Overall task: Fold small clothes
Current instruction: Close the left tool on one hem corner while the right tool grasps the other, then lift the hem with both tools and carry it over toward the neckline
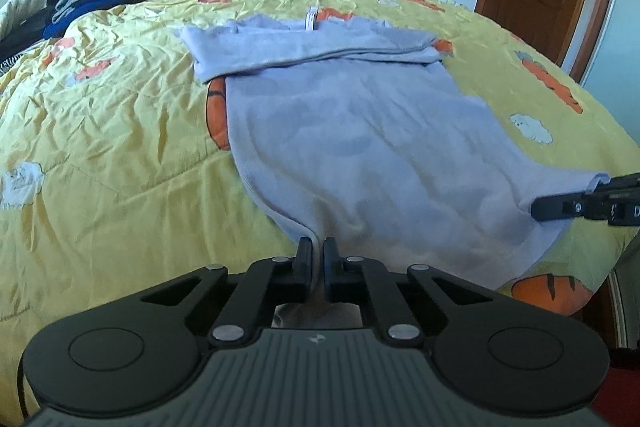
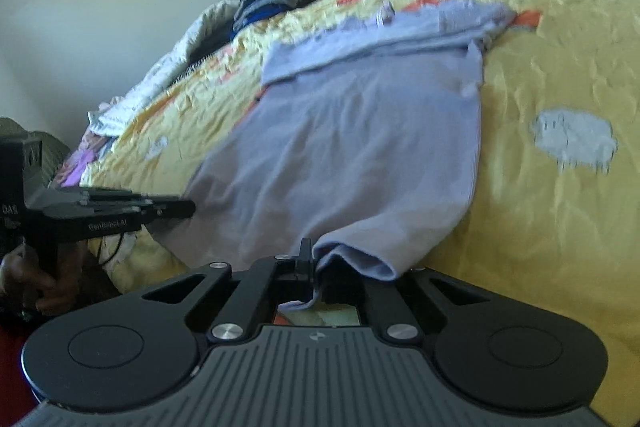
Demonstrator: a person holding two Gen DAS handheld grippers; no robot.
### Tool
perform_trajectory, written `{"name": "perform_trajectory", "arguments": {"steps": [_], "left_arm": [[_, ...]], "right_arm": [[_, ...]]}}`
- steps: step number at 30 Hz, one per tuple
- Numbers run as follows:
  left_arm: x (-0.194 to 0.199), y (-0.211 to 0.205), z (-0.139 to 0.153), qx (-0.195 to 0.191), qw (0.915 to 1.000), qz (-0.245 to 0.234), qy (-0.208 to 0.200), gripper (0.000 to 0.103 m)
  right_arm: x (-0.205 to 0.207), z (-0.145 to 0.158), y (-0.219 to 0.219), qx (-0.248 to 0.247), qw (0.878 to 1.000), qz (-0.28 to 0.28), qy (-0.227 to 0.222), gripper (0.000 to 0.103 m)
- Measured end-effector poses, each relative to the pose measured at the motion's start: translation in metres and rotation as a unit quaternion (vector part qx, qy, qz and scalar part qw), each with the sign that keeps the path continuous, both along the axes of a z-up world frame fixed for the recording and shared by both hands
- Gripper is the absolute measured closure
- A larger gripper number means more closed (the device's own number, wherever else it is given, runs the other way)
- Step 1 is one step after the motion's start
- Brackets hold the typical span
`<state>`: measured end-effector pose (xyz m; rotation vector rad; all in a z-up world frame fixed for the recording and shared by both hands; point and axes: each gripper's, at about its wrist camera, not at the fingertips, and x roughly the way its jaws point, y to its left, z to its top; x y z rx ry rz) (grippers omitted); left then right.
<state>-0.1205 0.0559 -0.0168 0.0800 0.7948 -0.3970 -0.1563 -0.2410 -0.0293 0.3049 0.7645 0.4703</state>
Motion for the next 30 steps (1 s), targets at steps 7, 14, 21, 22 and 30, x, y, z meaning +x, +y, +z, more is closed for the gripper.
{"name": "perform_trajectory", "arguments": {"steps": [7, 14, 21, 22, 30], "left_arm": [[0.001, -0.012, 0.015, 0.003, 0.9992, -0.005, -0.039, 0.098], [0.015, -0.018, 0.024, 0.004, 0.9982, 0.006, -0.060, 0.098], [0.026, -0.026, 0.027, 0.022, 0.9972, 0.015, -0.069, 0.098], [0.027, -0.027, 0.027, 0.024, 0.9970, 0.018, -0.072, 0.098], [0.042, -0.034, 0.027, 0.036, 0.9948, 0.042, -0.085, 0.098]], "right_arm": [[0.010, 0.013, 0.001, -0.006, 0.999, -0.009, -0.031, 0.097], [0.019, 0.021, 0.005, -0.013, 0.998, -0.024, -0.053, 0.097], [0.027, 0.027, 0.008, -0.032, 0.996, -0.043, -0.077, 0.097], [0.029, 0.028, 0.008, -0.033, 0.995, -0.045, -0.078, 0.097], [0.047, 0.030, 0.013, -0.052, 0.992, -0.065, -0.093, 0.097]]}}
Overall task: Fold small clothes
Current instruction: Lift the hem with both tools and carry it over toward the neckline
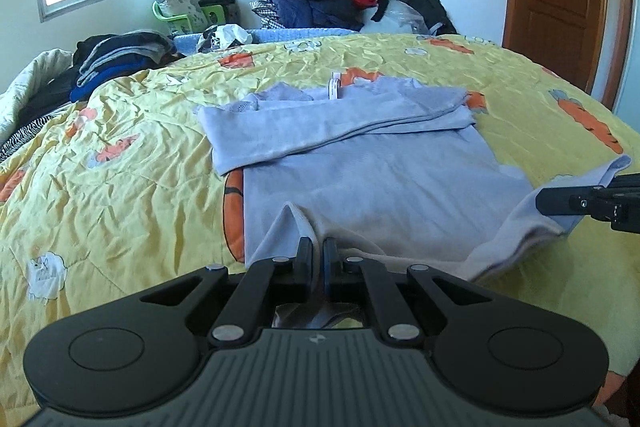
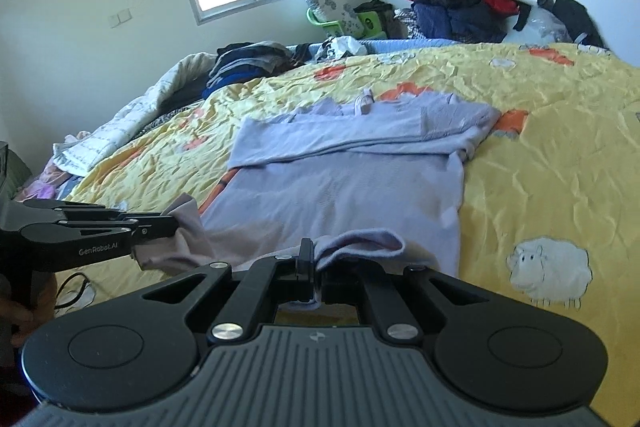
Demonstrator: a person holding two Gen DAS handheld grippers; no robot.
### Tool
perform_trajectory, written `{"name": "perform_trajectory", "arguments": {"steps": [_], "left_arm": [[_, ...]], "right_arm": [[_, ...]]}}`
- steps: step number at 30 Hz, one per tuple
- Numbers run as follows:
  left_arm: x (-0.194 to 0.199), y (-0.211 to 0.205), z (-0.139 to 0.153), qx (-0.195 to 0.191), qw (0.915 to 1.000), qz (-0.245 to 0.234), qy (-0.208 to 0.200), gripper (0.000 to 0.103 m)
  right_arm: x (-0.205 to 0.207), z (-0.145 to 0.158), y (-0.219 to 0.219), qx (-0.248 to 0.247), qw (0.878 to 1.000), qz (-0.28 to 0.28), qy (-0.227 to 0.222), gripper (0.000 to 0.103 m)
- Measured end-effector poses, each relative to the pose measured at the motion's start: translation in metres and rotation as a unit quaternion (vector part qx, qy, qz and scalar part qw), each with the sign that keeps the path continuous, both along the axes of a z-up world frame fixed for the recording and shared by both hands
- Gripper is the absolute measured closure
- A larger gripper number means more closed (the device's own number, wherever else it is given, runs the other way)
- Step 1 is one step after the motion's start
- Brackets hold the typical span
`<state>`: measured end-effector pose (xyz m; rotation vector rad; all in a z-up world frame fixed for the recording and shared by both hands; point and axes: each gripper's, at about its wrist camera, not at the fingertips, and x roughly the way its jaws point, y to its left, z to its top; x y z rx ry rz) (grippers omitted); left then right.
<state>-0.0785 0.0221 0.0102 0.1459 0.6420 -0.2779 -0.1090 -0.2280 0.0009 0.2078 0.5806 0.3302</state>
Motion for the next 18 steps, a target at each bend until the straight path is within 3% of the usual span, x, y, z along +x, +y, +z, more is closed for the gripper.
{"name": "perform_trajectory", "arguments": {"steps": [18], "left_arm": [[0.0101, -0.0074, 0.0099, 0.008, 0.9994, 0.014, -0.030, 0.098]], "right_arm": [[0.0090, 0.0099, 0.0039, -0.019, 0.999, -0.025, -0.033, 0.097]]}}
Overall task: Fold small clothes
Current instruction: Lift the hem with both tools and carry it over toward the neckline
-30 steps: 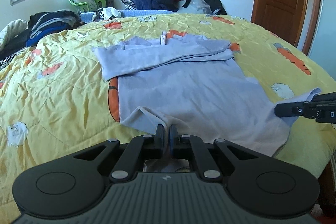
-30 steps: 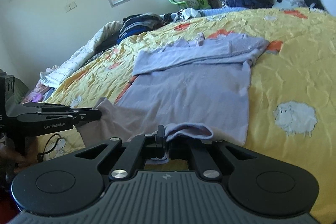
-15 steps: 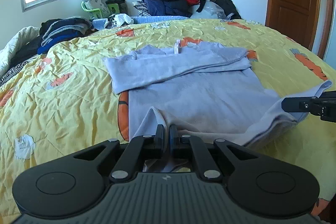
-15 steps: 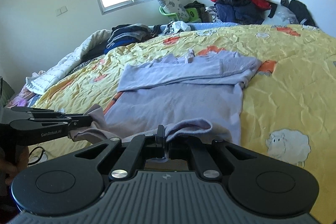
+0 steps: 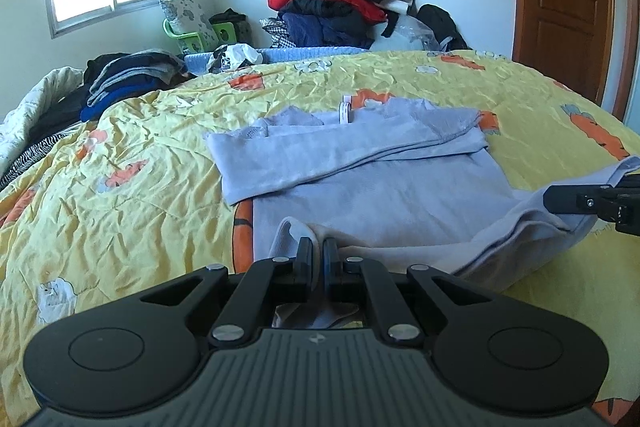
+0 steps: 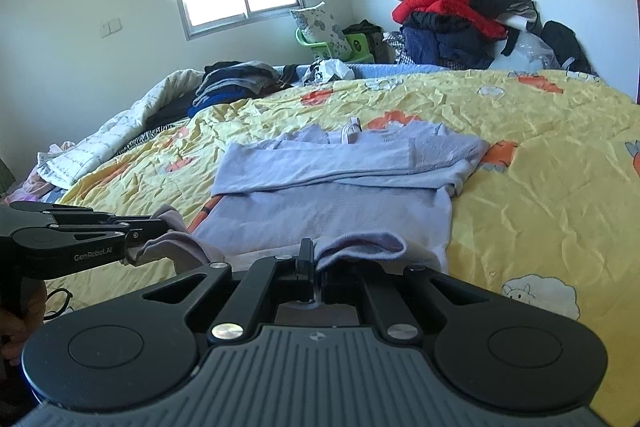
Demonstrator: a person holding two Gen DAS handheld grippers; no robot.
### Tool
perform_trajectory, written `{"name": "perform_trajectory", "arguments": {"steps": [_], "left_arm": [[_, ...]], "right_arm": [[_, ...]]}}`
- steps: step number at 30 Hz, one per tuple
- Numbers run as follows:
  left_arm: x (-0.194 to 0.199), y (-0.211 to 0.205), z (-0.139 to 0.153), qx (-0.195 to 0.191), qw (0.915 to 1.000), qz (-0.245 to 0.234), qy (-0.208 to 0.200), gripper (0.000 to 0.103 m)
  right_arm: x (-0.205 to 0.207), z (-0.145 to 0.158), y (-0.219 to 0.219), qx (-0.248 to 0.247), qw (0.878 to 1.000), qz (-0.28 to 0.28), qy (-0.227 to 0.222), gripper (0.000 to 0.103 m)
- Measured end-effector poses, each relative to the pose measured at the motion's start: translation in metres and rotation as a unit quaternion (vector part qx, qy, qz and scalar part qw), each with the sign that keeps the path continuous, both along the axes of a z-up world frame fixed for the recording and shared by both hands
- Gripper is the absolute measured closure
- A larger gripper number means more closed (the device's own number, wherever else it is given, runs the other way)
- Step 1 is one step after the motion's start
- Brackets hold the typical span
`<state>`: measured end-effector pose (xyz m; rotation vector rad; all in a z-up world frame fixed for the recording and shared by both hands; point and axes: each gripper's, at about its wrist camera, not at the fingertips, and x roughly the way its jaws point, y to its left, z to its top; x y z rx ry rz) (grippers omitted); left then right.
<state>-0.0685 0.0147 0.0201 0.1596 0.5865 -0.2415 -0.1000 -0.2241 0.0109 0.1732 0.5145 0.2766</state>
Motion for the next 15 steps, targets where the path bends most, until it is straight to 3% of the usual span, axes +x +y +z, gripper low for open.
{"name": "perform_trajectory", "arguments": {"steps": [15], "left_arm": [[0.0050, 0.0012, 0.0027, 0.001, 1.0000, 0.005, -0.006, 0.098]], "right_arm": [[0.0072, 0.0076, 0.0052, -0.015, 1.000, -0.011, -0.022, 0.097]]}}
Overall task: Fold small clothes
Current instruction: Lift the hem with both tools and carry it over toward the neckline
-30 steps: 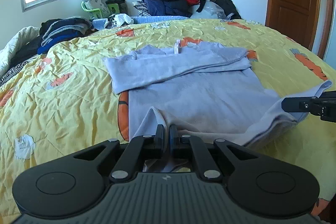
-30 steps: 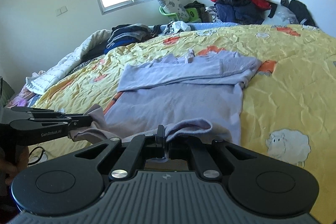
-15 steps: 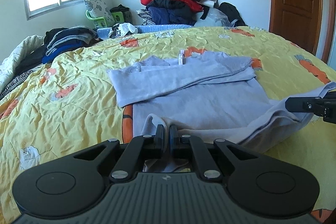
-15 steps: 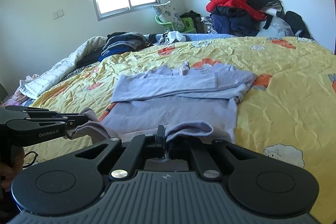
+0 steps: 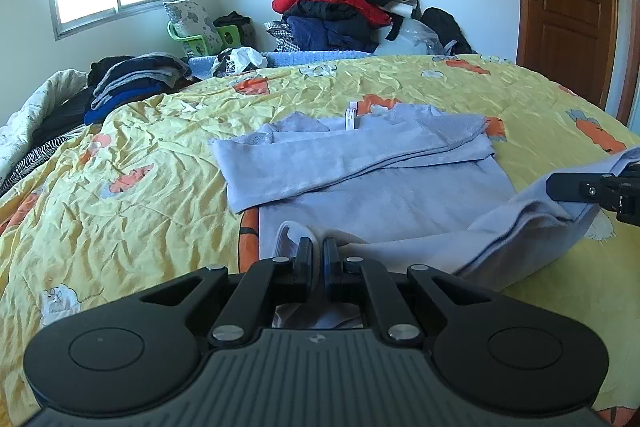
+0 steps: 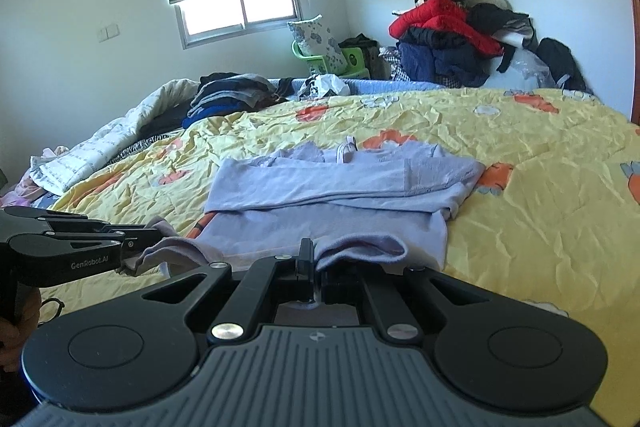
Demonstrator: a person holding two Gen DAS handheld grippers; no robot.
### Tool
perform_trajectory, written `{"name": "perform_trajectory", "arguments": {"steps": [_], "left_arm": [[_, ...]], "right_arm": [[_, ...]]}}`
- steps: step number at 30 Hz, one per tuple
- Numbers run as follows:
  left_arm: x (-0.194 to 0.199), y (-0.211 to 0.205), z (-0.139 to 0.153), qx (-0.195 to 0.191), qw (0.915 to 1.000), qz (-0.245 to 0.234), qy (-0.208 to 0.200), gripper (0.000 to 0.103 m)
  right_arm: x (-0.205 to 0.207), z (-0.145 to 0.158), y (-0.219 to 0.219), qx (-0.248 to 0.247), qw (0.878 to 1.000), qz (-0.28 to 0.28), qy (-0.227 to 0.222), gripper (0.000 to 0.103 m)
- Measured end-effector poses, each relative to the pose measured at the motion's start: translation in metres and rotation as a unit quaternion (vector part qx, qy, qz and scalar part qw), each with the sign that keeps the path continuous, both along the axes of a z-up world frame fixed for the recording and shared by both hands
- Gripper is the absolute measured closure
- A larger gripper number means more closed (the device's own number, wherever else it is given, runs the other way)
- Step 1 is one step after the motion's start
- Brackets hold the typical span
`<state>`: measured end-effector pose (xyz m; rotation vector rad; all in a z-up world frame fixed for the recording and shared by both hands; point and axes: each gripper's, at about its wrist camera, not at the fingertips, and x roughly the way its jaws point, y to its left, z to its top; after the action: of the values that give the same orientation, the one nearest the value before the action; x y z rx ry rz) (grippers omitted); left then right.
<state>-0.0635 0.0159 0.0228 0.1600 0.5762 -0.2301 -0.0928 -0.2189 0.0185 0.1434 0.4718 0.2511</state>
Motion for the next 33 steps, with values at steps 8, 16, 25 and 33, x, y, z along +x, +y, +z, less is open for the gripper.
{"name": "perform_trajectory", "arguments": {"steps": [8, 16, 25, 33], "left_arm": [[0.004, 0.002, 0.002, -0.004, 1.0000, 0.006, -0.005, 0.098], [0.008, 0.003, 0.005, -0.006, 0.9999, 0.010, -0.009, 0.098], [0.011, 0.005, 0.006, -0.009, 0.9999, 0.013, -0.007, 0.098], [0.017, 0.002, 0.010, -0.006, 0.9998, 0.014, -0.014, 0.098]], "right_arm": [[0.001, 0.004, 0.006, -0.018, 1.000, -0.005, -0.017, 0.097], [0.003, 0.008, 0.006, -0.020, 0.999, -0.011, -0.028, 0.097], [0.008, 0.008, 0.008, -0.022, 0.999, -0.011, -0.033, 0.097], [0.013, 0.011, 0.008, -0.024, 0.999, -0.011, -0.037, 0.097]]}}
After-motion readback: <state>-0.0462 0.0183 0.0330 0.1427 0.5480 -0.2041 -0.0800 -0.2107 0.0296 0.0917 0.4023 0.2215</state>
